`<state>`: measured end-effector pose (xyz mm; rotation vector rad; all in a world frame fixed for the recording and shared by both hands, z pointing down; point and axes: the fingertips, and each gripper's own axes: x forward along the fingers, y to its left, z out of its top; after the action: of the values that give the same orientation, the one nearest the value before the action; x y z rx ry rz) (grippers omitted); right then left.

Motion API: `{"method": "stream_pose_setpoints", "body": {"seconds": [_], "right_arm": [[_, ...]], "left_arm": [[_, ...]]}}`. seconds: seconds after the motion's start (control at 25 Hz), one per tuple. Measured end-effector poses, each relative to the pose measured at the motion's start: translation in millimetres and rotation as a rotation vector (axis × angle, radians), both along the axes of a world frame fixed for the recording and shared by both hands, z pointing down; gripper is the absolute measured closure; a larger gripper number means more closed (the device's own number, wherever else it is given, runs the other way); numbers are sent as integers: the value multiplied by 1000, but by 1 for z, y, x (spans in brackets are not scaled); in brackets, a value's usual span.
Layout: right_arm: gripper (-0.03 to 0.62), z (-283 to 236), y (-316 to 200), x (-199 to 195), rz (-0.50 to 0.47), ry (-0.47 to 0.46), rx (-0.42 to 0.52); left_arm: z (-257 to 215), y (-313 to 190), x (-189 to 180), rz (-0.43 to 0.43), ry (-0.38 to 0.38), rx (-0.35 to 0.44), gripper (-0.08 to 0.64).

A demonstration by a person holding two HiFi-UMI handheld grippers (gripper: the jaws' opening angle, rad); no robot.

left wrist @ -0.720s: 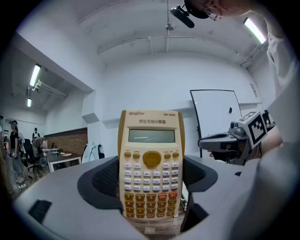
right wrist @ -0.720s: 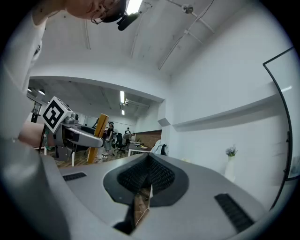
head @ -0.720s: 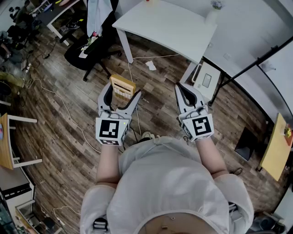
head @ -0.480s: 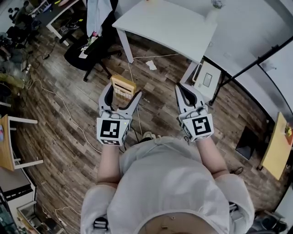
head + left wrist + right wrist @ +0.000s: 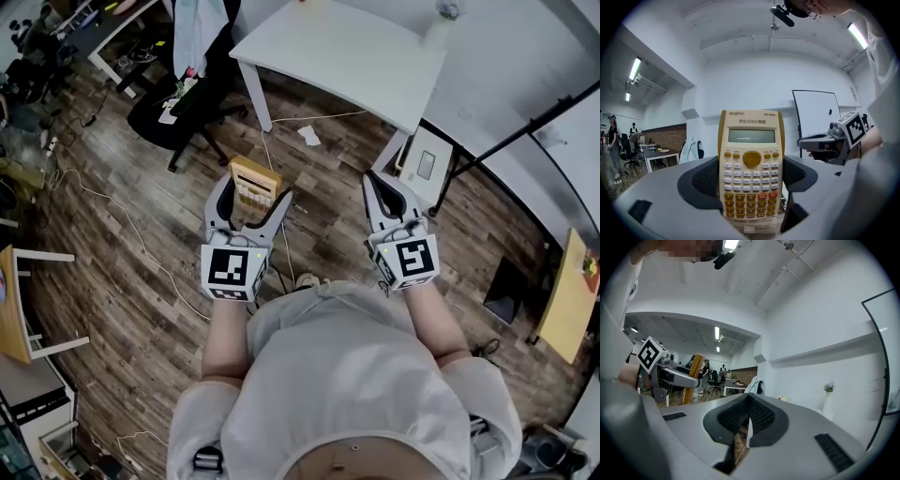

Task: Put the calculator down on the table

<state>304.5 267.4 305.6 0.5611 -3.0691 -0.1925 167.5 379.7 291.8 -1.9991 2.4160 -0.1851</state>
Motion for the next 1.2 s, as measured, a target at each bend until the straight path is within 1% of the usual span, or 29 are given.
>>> {"method": "stream_pose_setpoints", "body": {"seconds": [0.16,0.32,0.56,0.68,0.8,0.92,1.04,1.2], "right_arm": [[588,6,-2,-28,21,7,-15],[588,13,-2,-60,20,23,-22],[588,21,-21,-97,23,30,-41],[588,28,-37,-120,11,35,-45],[588,36,-60,-146,-7,39,-34],[588,43,-93,-174,-17,39,-48],[588,42,-135,-204,-8,40,-58],[588,36,-196,-248,-7,49,-39]], "left_arm": [[8,0,-29,16,18,-1,163],[16,-1,-56,32,24,-17,163],[30,-15,-92,15,49,-46,163],[35,-29,-113,9,43,-51,163],[40,-49,-136,5,18,-54,163],[45,-78,-162,-7,22,-66,163],[47,-115,-191,-2,41,-85,163],[43,-177,-236,3,51,-87,163]]}}
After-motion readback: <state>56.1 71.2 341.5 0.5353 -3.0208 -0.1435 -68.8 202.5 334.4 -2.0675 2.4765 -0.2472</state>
